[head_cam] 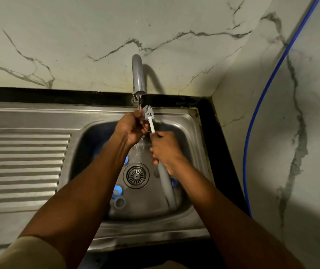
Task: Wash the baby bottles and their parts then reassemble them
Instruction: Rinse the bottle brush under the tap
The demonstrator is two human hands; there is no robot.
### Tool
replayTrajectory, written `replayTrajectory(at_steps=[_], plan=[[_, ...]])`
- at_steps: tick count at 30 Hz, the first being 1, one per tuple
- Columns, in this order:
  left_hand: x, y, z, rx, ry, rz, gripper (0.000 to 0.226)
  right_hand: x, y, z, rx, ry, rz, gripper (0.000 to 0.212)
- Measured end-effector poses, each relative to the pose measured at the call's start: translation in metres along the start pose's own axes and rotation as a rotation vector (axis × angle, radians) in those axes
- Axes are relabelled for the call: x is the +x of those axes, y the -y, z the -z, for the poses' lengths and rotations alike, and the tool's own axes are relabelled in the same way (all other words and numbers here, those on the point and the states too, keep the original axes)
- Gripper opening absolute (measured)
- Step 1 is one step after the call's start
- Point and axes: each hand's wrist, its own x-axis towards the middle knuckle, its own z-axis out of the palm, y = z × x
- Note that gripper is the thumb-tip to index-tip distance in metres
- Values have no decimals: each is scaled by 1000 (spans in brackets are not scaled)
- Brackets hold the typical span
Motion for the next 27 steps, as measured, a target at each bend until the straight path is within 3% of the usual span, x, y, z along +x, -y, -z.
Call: replayTrajectory(at_steps=[4,7,12,15,18,20,22,27], plan=[[5,4,9,64,-45,-43,17,0,-2,0,-29,34,6,29],[7,2,13,-32,-61,-91,30,-12,-15,-7,-102,71,35,30],[10,12,4,89,-125,-130,15,2,-4,-6,-43,12,48,29],[25,5,9,-2,-203,-108,19,-2,-2,-7,-91,58,63,28],[14,-6,6,-88,-173,-120,25,-12,-5,-4,-137,87,99,28],[11,-1,-3,-24,-161,-143,23,-3,1,-2,-83,46,77,29],[6,6,-14,-4,-128,-115,21,7,10,0,-24,8,56,28],[-3,2,-8,-256,-5,98,41,7,8,-1,-128,25,97,28]])
